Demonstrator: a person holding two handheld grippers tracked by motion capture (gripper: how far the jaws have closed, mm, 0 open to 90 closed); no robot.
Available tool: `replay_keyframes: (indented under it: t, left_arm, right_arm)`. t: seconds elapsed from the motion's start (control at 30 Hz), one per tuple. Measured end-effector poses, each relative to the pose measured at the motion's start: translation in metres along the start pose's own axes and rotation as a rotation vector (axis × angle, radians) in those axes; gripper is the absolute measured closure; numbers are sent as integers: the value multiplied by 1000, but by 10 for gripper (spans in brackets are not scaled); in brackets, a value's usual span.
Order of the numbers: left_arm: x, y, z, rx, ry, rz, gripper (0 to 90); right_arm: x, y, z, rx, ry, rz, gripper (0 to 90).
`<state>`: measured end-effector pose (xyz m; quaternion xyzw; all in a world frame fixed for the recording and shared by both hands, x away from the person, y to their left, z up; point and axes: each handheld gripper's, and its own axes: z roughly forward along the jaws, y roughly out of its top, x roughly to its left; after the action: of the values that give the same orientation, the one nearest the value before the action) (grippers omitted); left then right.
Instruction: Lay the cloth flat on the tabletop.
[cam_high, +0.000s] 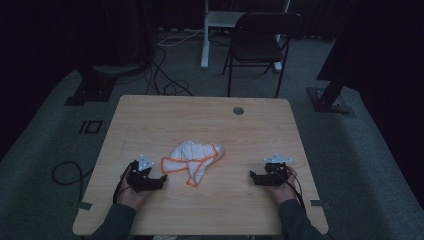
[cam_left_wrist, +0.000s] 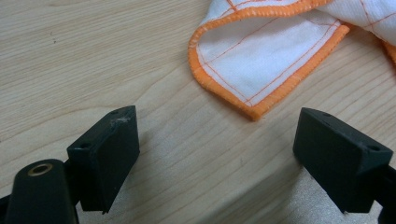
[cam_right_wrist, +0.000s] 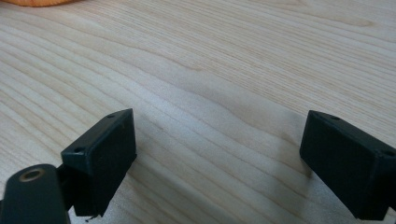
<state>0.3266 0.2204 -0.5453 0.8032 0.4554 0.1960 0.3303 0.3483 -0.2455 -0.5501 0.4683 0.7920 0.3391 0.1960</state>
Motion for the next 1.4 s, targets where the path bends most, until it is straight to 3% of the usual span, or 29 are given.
replay_keyframes:
  t: [0.2, 0.23, 0.4, 0.63, 0.77, 0.87, 1.03, 1.4]
  left_arm:
    - [0, 1, -1, 0, 12, -12, 180]
    - [1, 1, -2, -1, 18, -17, 243]
    - [0, 1, -3, 2, 16, -18, 263]
    - [-1, 3, -3, 3, 6, -8, 347]
    - [-2, 2, -4, -2, 5, -4, 366]
    - [-2, 2, -4, -1, 4, -2, 378]
    - [-4, 2, -4, -1, 0, 0, 388]
    - [-3, 2, -4, 1, -3, 4, 405]
  right_arm:
    - [2, 0, 0, -1, -9, 9, 117]
    - [5, 1, 1, -4, -4, 3, 135]
    - [9, 3, 2, 7, 7, -5, 138]
    - [16, 5, -1, -16, 48, -46, 407]
    - [22, 8, -6, -55, 91, -49, 496]
    - [30, 11, -11, -85, 124, -53, 531]
    - [41, 15, -10, -89, 162, -71, 564]
    - [54, 24, -12, -90, 179, -112, 649]
